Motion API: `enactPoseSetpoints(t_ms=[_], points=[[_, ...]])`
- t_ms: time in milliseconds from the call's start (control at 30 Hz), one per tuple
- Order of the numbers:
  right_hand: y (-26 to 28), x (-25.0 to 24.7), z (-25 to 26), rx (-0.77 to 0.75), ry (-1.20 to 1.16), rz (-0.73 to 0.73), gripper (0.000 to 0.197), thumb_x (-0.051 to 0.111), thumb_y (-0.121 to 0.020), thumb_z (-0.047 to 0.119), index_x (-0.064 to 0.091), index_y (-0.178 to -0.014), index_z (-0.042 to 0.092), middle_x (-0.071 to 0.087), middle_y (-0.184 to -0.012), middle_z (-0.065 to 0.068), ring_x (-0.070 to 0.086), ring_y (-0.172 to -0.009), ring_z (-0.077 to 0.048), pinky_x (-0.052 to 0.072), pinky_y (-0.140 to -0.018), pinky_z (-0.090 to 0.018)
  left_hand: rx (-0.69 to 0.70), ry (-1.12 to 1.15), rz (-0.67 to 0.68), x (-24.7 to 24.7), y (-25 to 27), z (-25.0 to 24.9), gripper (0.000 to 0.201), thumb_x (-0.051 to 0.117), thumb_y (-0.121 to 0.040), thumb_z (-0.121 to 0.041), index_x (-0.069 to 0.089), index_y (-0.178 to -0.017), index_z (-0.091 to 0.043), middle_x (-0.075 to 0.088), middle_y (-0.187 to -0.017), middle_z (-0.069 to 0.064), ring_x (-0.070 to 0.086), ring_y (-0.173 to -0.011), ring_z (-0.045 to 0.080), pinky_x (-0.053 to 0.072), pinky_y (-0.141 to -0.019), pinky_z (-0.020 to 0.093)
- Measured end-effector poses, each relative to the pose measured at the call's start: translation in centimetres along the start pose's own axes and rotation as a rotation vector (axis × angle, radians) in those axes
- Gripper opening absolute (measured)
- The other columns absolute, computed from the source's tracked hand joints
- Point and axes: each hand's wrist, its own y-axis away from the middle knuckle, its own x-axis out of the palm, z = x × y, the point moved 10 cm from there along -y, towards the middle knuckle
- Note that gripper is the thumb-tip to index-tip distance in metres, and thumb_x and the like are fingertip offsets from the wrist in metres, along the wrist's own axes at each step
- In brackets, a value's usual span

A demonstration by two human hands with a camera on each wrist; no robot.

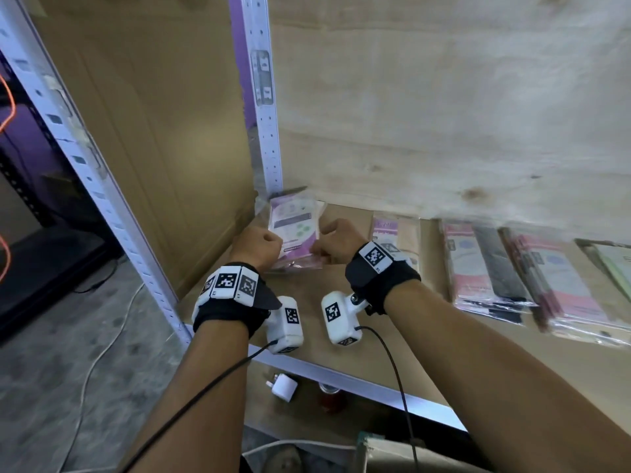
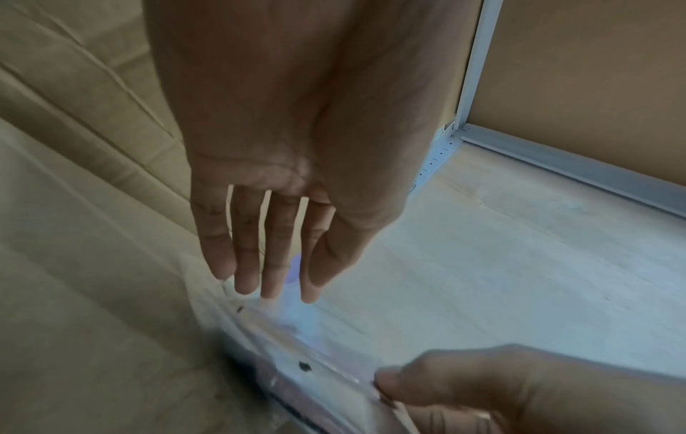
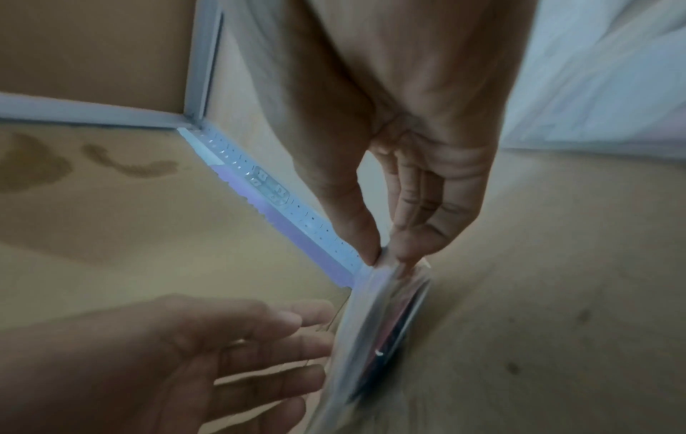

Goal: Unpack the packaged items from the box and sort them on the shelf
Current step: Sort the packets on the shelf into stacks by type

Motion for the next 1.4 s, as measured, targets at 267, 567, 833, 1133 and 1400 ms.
enactPoseSetpoints(t_ms=[267,567,833,1133,1400], points=[[4.2,-4.3,-1.4,0.029,-0.135,0.049,0.014,0.059,-0.086,-0.009,0.062,-0.094,0.001,0.054,-0.079,-0.016,0.052,-0.062,-0.022,0.043,-0.059,-0.029,-0.105,0.35,0.075,1.9,0.8,-0.6,0.009,0.061,-0.093,-0.016,0.064,-0.086,-0.011,0.06,-0.089,0.014,0.058,-0.079,0.026,0.056,-0.091,0.047],[10.7,-12.4,2.1,-0.341,0.186,-0.081,0.025,0.065,-0.088,-0.003,0.074,-0.108,0.008,0.067,-0.085,-0.003,0.058,-0.072,-0.012,0.045,-0.065,-0.016,-0.118,0.918,0.358,6.0,4.5,-7.0,0.068,0.08,-0.07,-0.058,0.058,-0.117,-0.014,0.071,-0.111,0.016,0.075,-0.094,0.03,0.062,-0.069,0.035],[17.1,-15.6,2.7,-0.689,0.555,-0.181,0.018,0.079,-0.08,0.01,0.081,-0.097,0.017,0.059,-0.082,0.019,0.053,-0.086,-0.009,0.029,-0.081,-0.002,-0.168,1.225,0.386,9.5,5.6,-10.3,0.003,0.062,-0.094,-0.008,0.06,-0.094,-0.006,0.066,-0.123,0.023,0.071,-0.098,0.022,0.062,-0.065,0.027],[16.3,-23.0,-9.4,-0.041,-0.385,-0.211,0.016,0.07,-0.09,0.024,0.07,-0.105,0.019,0.074,-0.108,-0.012,0.071,-0.091,-0.019,0.057,-0.066,-0.027,-0.095,1.179,0.638,14.3,9.4,-15.0,0.02,0.061,-0.095,-0.008,0.063,-0.114,-0.004,0.072,-0.115,0.018,0.074,-0.098,0.019,0.061,-0.074,0.026],[17.1,-24.4,-13.3,0.0,-0.597,-0.156,0.02,0.072,-0.087,0.008,0.07,-0.106,0.012,0.069,-0.118,-0.024,0.07,-0.099,-0.033,0.062,-0.072,-0.037,-0.164,1.105,0.645,16.8,10.1,-15.6,0.04,0.069,-0.091,-0.023,0.063,-0.127,-0.007,0.069,-0.124,0.015,0.065,-0.118,0.023,0.062,-0.072,0.026]])
